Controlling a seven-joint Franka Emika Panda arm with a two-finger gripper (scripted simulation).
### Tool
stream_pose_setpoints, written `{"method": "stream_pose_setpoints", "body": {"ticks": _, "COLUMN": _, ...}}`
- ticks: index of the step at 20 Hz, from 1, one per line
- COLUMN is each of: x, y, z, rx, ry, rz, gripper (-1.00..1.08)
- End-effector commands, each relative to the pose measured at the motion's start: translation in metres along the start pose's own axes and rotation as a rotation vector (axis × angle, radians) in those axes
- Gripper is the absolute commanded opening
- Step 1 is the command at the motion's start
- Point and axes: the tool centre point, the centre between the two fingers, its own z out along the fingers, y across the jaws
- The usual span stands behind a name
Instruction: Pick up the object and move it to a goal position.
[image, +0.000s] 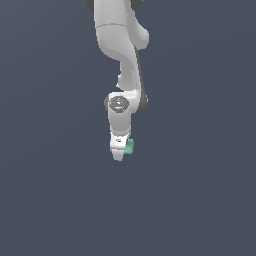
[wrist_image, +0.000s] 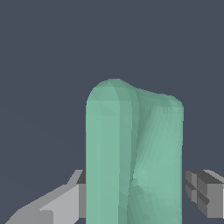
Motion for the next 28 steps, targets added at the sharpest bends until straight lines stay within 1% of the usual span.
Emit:
{"method": "stream_pose_setpoints", "body": {"ticks": 1, "x": 0.0, "y": -0.004, "z": 0.005, "rx": 0.01, "ry": 0.0, "rz": 0.001, "gripper": -1.0}}
{"method": "stream_pose_setpoints", "body": {"ticks": 6, "x": 0.0, "y": -0.004, "z": 0.005, "rx": 0.01, "ry": 0.0, "rz": 0.001, "gripper": -1.0}}
{"method": "stream_pose_setpoints", "body": {"ticks": 7, "x": 0.0, "y": 0.0, "z": 0.0, "rx": -0.001, "ry": 0.0, "rz": 0.0, "gripper": -1.0}}
{"method": "stream_pose_setpoints", "body": {"ticks": 11, "x": -0.001, "y": 0.003, "z": -0.004, "rx": -0.001, "ry": 0.0, "rz": 0.0, "gripper": -1.0}}
{"method": "stream_pose_setpoints", "body": {"ticks": 16, "x": -0.004, "y": 0.012, "z": -0.018, "rx": 0.0, "ry": 0.001, "rz": 0.0, "gripper": -1.0}}
{"method": "stream_pose_setpoints", "body": {"ticks": 21, "x": -0.009, "y": 0.028, "z": -0.045, "rx": 0.001, "ry": 0.002, "rz": -0.001, "gripper": -1.0}}
{"method": "stream_pose_setpoints", "body": {"ticks": 28, "x": -0.019, "y": 0.061, "z": -0.096, "rx": 0.004, "ry": 0.004, "rz": -0.001, "gripper": -1.0}}
